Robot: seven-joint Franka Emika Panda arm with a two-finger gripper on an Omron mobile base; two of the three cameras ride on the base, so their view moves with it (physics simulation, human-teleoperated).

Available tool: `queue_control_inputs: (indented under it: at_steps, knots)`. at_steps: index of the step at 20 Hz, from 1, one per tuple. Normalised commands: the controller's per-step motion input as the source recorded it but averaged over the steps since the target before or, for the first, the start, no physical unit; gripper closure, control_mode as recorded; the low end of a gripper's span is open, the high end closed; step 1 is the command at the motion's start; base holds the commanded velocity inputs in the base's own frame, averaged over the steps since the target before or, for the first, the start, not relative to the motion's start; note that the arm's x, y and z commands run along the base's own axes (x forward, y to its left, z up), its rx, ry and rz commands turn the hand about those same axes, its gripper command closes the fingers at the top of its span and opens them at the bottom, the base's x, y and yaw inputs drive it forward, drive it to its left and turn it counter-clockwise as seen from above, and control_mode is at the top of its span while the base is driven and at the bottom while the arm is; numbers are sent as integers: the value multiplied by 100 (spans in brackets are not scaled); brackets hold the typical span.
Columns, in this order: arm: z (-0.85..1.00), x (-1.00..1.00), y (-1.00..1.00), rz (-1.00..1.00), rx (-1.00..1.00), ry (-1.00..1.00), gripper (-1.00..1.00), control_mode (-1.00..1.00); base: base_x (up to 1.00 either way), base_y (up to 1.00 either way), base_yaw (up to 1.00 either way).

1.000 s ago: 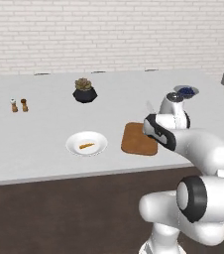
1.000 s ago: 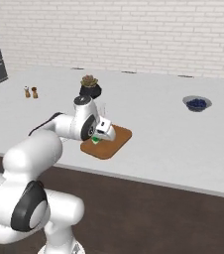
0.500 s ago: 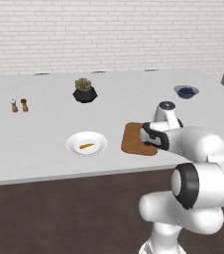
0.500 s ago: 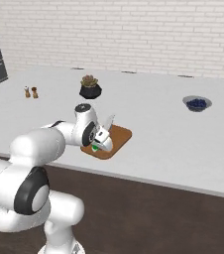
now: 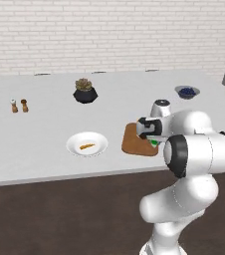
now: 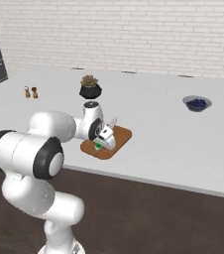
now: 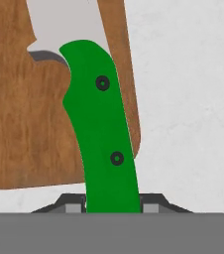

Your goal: Pick up the knife from the drawer and place it on the cutting board. Then place the meat from the plate to the cutting board.

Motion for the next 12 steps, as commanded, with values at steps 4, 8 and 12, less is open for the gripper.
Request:
queue_control_inputs:
  at_steps: [4, 8, 12]
  knots:
    - [-16, 51, 0, 0, 0, 9, 100, -100, 0, 0, 0]
    - [-36, 52, 0, 0, 4, 14, 100, -100, 0, 0, 0]
    - [-44, 58, 0, 0, 2, 17, 100, -100, 0, 0, 0]
